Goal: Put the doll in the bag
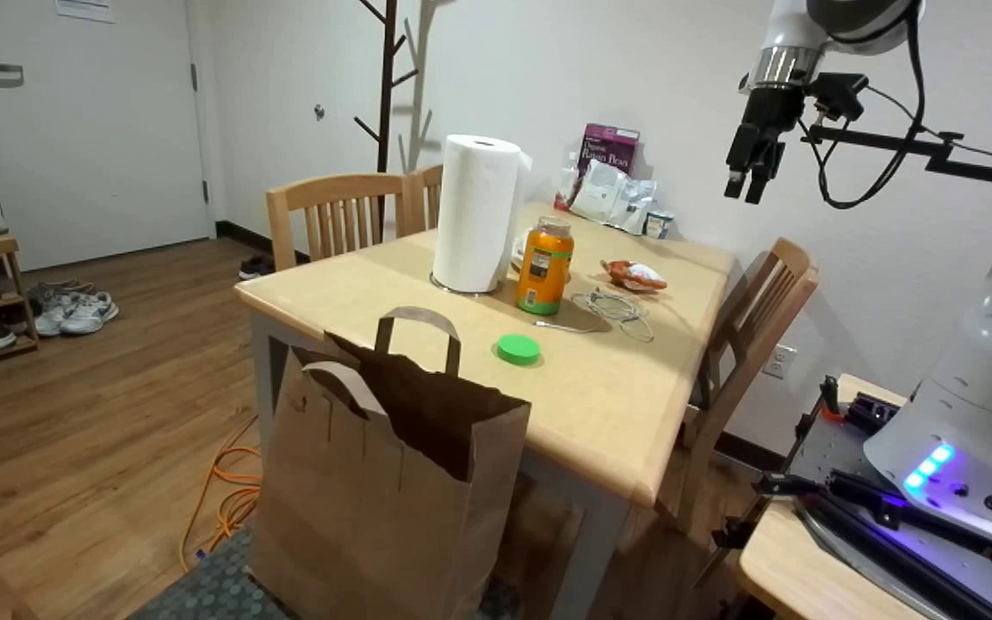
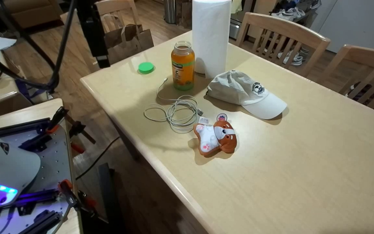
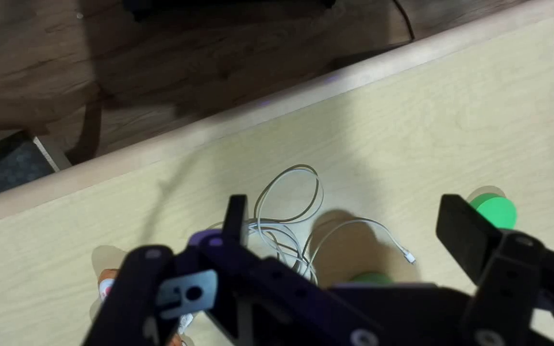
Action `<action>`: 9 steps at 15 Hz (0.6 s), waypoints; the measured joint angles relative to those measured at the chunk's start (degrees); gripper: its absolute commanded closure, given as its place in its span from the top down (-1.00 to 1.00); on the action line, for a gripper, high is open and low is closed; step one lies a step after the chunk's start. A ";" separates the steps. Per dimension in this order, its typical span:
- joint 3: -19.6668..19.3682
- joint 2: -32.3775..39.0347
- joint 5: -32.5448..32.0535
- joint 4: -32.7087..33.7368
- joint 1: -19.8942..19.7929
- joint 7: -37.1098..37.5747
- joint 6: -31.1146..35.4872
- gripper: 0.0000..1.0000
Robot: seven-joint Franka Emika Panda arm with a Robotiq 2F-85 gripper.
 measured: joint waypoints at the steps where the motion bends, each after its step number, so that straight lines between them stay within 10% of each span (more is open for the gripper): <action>1: 0.00 0.00 0.00 0.00 0.00 0.00 0.00 1.00; 9: 0.67 13.92 -9.14 9.13 -2.54 -0.02 11.67 1.00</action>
